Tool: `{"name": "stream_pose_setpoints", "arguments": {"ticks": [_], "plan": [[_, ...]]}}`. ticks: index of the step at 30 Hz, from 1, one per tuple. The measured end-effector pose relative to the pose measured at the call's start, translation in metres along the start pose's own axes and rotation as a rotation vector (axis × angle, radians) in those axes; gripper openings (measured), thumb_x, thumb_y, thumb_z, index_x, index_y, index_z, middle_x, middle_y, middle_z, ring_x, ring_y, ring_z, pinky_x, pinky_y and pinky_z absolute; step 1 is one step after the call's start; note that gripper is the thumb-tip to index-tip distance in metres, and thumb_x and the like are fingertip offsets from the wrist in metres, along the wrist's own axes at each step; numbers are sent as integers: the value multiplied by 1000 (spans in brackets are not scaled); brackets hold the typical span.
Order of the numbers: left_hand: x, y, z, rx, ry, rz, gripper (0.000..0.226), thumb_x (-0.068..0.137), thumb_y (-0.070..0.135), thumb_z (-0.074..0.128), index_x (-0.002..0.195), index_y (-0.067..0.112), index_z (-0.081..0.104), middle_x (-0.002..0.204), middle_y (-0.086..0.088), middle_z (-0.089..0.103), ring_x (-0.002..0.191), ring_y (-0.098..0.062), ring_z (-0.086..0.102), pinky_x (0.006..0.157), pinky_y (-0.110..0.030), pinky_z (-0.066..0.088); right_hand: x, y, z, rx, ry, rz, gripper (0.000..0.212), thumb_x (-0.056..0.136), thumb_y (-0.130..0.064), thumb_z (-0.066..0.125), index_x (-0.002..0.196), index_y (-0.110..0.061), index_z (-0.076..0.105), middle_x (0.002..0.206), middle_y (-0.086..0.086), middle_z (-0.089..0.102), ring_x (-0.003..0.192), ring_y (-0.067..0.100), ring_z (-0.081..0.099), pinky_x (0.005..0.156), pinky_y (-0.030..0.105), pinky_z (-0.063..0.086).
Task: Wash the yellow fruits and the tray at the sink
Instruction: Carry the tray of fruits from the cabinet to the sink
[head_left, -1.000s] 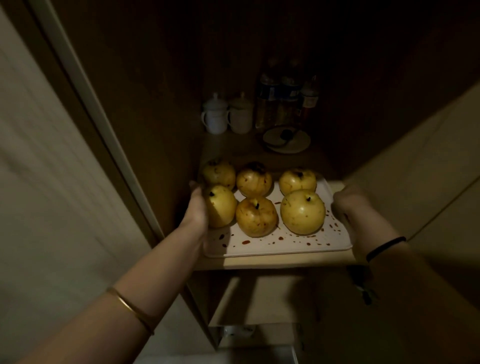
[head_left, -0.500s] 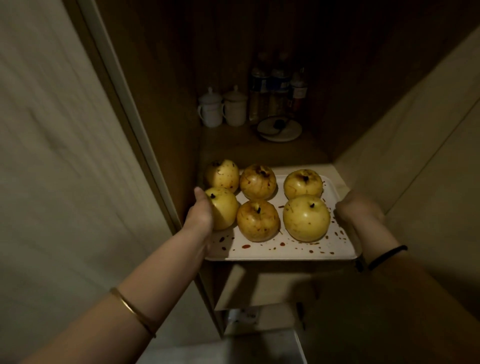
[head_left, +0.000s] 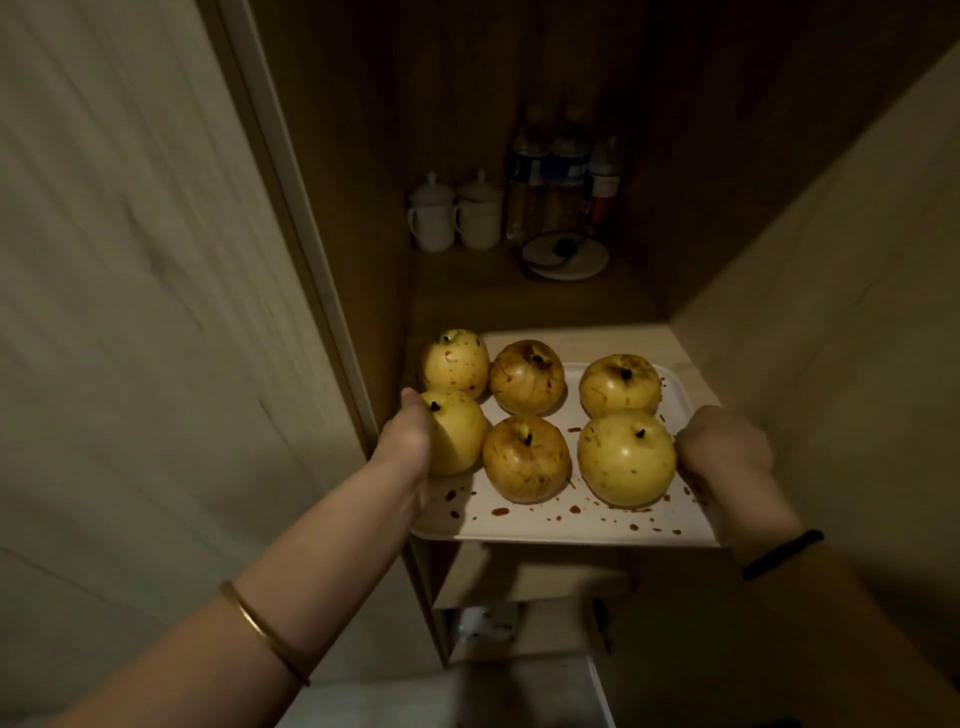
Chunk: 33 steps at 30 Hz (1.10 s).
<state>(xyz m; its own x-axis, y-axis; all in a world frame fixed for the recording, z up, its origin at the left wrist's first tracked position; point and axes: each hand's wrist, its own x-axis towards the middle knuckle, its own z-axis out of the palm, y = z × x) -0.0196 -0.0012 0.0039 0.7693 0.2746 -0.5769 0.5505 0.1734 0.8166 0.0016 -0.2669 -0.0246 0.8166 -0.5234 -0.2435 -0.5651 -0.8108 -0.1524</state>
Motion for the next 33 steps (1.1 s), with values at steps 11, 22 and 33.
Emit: {"name": "stream_pose_setpoints", "arguments": {"ticks": [11,22,33], "plan": [[-15,-5,-16,91,-50,-43,56,102,47,26,141,9,39,140,-16,45,128,-31,43,87,-33,34,-13,19,22,314,-29,41,58,103,-43,16,112,-1,56,100,19,59,94,32,55,77,37,40],[-33,-6,-34,153,-77,-195,53,98,53,34,97,4,55,96,-13,57,86,-30,52,68,-34,36,-39,34,17,912,-173,170,45,104,-32,30,126,0,52,109,21,58,92,32,55,86,39,41],[-8,-25,-43,113,-289,-275,41,89,49,46,87,13,65,74,-16,68,75,-31,62,66,-32,48,-48,38,14,882,-172,181,33,104,-27,34,98,-1,55,75,15,51,68,28,49,70,36,39]]}}
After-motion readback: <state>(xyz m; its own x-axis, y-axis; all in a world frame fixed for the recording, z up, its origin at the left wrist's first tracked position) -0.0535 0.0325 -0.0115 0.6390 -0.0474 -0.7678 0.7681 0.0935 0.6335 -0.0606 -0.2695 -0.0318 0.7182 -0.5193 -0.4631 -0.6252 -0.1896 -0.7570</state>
